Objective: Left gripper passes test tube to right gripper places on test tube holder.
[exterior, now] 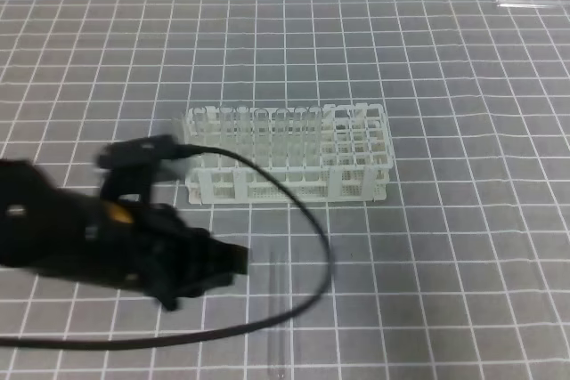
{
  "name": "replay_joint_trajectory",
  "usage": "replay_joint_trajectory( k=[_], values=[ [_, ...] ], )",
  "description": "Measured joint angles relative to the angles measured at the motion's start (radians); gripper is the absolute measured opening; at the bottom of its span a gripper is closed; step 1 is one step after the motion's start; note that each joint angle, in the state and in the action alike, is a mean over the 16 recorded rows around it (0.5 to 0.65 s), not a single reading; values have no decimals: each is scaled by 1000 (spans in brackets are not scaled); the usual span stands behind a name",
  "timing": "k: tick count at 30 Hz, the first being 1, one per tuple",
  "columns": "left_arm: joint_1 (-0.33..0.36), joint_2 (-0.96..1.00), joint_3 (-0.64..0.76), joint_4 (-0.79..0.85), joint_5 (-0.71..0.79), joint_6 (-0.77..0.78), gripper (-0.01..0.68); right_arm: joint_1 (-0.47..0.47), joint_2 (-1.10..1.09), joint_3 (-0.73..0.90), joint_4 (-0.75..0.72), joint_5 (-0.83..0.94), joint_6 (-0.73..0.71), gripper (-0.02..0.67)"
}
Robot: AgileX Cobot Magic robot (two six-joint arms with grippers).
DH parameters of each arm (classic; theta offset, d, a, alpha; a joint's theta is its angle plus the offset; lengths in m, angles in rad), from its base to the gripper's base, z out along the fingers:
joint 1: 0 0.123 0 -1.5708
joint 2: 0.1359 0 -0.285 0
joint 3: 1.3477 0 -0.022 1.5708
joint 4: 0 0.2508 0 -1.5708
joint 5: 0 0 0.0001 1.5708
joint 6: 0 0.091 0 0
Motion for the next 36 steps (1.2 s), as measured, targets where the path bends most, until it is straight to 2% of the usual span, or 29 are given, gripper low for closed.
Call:
replay_joint_trajectory(
  k=[12, 20, 36],
  values=[
    [-138, 177, -195, 171, 138, -146, 0, 0, 0, -1, 5, 14, 0, -13],
    [-172, 302, -287, 262, 227, -178, 29, 0, 0, -2, 9, 21, 0, -13],
    [-171, 389, -299, 267, 265, -206, 335, 0, 0, -2, 34, 21, 0, -13]
  ],
)
